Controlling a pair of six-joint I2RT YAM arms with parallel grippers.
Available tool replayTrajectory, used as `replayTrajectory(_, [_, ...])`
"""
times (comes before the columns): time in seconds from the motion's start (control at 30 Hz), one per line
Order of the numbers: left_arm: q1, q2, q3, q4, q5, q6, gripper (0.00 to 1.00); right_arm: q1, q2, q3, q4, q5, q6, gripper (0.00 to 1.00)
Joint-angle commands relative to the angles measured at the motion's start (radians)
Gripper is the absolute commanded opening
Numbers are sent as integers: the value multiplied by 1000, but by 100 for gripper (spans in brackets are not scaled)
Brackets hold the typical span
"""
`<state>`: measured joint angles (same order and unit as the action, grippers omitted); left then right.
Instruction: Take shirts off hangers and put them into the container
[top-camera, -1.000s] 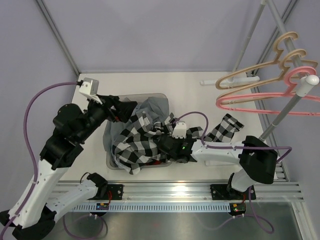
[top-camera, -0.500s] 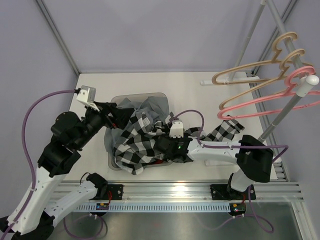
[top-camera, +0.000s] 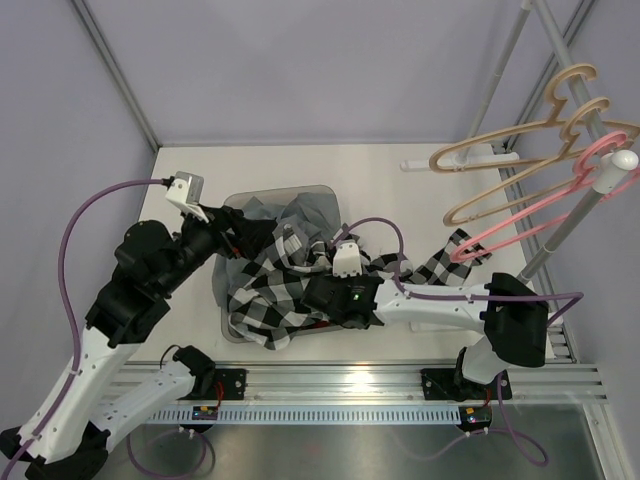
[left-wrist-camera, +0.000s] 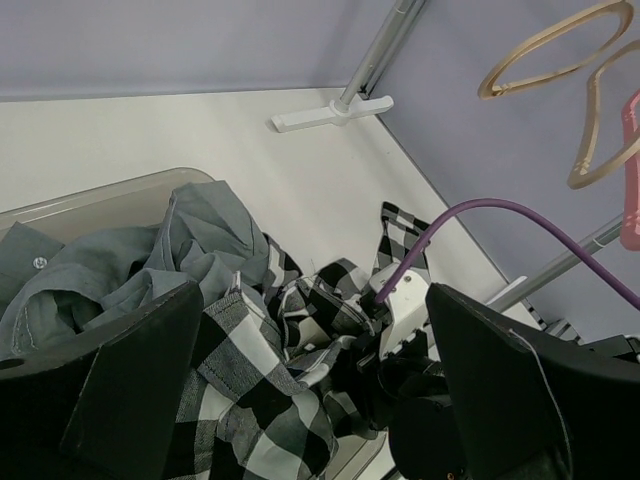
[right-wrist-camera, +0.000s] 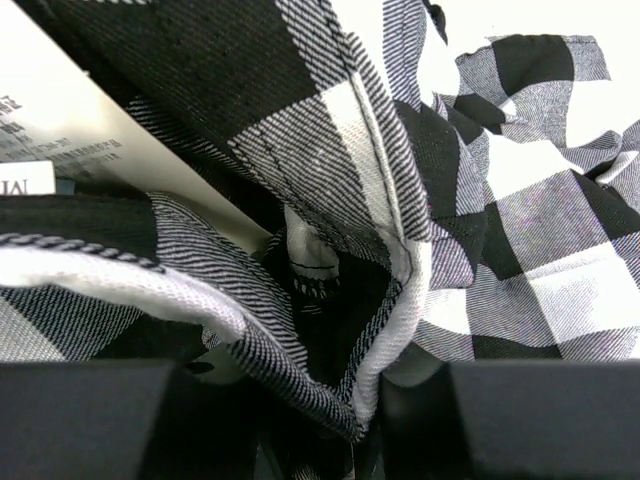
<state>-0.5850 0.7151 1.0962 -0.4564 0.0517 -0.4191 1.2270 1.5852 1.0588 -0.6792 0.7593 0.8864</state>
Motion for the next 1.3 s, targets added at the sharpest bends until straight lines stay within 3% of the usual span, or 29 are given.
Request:
replayTrajectory(0.0, [2, -9, -15, 50, 27, -6, 99, 12, 12, 58, -75, 104, 2, 20])
replayTrajectory(0.23, [1, -5, -53, 65, 33, -15, 99, 32, 41, 173, -196, 178, -6, 14])
replayTrajectory(0.33, [2, 1, -64, 65, 40, -17, 99, 32, 52, 213, -230, 207, -10, 21])
replayTrajectory(0.47, [1, -6, -67, 62, 46, -15, 99, 34, 42, 193, -169, 172, -46, 27])
replayTrajectory(0.63, [1, -23, -65, 55, 42, -14, 99, 32, 55, 172, -140, 140, -55, 25])
replayTrajectory(0.77, [1, -25, -73, 51, 43, -15, 99, 34, 53, 118, -65, 92, -47, 29])
replayTrajectory(1.03, [2, -25, -101, 70, 63, -23, 99, 32, 65, 49, -43, 69, 14, 78])
replayTrajectory(1.27, [1, -23, -125, 91, 73, -29, 99, 34, 22, 53, -112, 115, 40, 74])
